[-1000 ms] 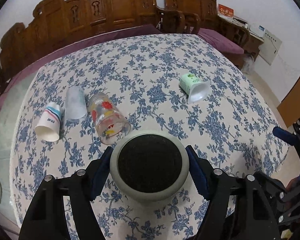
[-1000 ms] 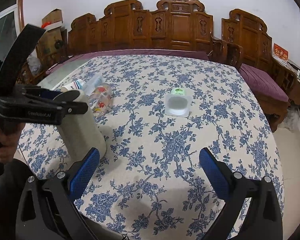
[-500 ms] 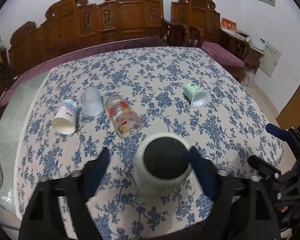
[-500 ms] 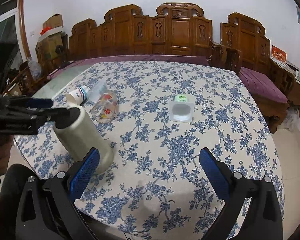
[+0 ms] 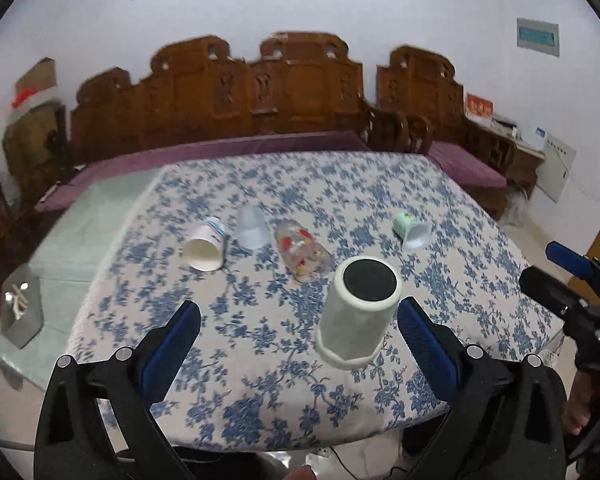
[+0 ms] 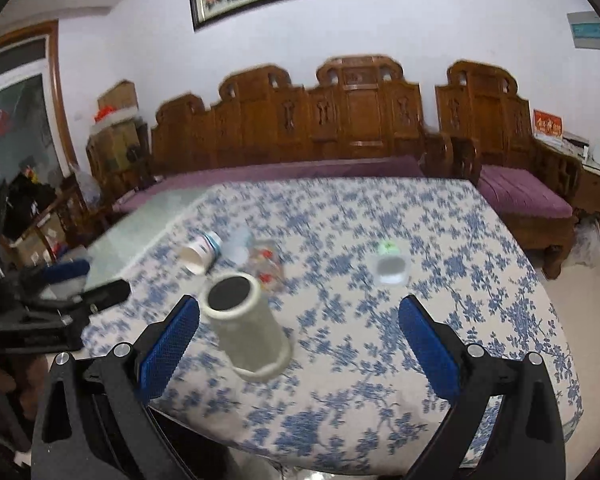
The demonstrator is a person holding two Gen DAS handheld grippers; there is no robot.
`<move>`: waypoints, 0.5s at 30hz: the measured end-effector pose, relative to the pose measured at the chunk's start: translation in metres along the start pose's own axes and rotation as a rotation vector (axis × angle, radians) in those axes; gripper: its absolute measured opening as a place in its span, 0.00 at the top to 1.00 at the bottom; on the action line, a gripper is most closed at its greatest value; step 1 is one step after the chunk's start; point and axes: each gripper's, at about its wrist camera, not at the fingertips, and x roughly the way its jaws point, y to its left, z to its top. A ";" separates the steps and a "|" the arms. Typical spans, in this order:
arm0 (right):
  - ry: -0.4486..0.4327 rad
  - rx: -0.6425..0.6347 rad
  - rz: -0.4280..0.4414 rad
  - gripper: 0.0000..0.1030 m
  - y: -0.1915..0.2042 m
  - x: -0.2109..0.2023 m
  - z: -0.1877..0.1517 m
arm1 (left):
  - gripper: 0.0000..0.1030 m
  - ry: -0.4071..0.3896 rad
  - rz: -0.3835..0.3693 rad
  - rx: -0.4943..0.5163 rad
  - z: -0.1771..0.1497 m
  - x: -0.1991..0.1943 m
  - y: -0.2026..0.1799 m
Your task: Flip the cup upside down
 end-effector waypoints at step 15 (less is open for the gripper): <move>-0.121 -0.003 -0.033 0.02 0.027 -0.056 0.000 | 0.08 -0.143 0.070 -0.025 -0.017 -0.073 0.006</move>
